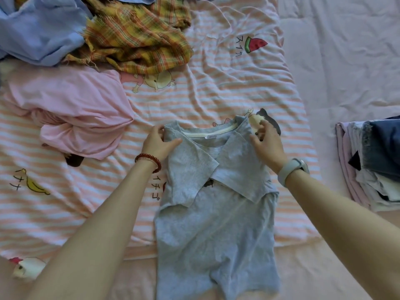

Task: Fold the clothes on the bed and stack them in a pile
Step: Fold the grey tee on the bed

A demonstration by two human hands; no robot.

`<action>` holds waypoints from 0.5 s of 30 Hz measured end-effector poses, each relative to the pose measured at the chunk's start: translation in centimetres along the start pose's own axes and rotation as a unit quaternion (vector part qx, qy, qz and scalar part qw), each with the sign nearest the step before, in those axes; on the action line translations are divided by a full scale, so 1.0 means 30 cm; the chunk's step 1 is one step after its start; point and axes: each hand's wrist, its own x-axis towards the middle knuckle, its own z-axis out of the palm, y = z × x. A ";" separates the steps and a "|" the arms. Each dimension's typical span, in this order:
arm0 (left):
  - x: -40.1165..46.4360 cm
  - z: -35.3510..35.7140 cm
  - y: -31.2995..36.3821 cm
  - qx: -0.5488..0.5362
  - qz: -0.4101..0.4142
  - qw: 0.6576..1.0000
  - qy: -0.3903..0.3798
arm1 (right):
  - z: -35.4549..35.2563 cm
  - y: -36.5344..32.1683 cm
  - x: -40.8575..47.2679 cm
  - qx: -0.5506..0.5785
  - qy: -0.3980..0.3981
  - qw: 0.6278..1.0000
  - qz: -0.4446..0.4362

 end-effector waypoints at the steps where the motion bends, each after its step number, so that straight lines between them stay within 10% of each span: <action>1: 0.020 -0.004 0.018 0.000 -0.004 1.000 -0.006 | -0.021 -0.006 0.034 0.038 -0.042 0.998 0.015; 7: 0.056 -0.042 0.105 -0.030 0.040 0.999 -0.014 | -0.095 -0.046 0.120 0.065 -0.174 0.983 0.012; 15: 0.108 -0.127 0.314 -0.050 0.156 0.983 0.087 | -0.222 -0.167 0.179 0.020 0.027 0.986 -0.162</action>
